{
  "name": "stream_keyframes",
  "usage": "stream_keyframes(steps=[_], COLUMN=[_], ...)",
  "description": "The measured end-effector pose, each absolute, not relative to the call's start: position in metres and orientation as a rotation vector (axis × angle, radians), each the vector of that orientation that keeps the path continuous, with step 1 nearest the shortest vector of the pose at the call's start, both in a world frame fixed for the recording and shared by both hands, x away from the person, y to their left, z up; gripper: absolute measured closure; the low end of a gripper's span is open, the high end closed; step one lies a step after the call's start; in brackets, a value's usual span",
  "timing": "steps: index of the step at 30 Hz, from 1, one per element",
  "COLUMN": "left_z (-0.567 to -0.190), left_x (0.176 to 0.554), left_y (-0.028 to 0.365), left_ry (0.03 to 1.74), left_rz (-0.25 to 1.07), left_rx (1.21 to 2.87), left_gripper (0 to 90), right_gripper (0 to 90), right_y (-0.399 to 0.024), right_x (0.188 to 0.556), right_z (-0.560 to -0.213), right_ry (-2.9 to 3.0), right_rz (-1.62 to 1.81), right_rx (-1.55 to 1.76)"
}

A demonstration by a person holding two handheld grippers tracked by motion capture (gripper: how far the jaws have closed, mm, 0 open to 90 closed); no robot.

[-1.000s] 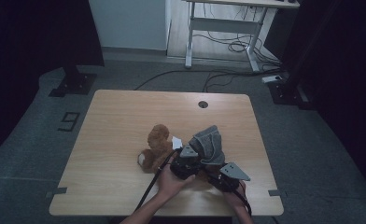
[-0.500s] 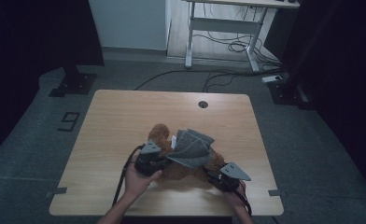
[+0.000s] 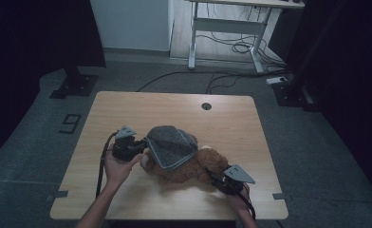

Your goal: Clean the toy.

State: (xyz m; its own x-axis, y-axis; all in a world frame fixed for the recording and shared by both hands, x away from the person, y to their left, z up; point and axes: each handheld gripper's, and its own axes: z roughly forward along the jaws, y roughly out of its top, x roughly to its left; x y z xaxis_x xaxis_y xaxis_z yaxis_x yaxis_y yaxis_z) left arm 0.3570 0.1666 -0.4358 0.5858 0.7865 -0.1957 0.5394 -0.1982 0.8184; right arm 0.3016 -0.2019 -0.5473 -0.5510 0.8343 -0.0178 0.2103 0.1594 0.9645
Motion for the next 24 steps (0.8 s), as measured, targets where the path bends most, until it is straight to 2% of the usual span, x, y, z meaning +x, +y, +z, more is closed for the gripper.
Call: stream_keyframes(steps=[5,9,10,14,17,24], left_z=[-0.429,-0.435,-0.44,-0.446,-0.447,-0.45], left_x=[0.364,0.376,0.378,0.376,0.376,0.381], left_y=[0.121,0.075,0.053,0.032,0.035,0.08], left_ry=[0.984,0.927,0.899,0.867,0.889,0.971], left_rz=[0.314,0.242,0.227,0.244,0.281,0.312], left_rx=[1.943,2.043,2.091,2.12,2.141,2.1], left_gripper=[84.2,84.1,84.2,84.5,84.7,84.6], right_gripper=[43.2,43.2,43.2,43.1,42.9,42.8], right_y=[-0.201,-0.202,-0.202,-0.202,-0.205,-0.201], right_x=[0.302,0.302,0.302,0.303,0.303,0.302], right_z=[-0.547,-0.547,-0.547,-0.548,-0.548,-0.547], right_ry=[1.868,1.865,1.865,1.866,1.868,1.872], right_rz=[1.413,1.417,1.417,1.415,1.422,1.411], right_rx=[0.994,0.996,0.996,1.001,1.009,0.984])
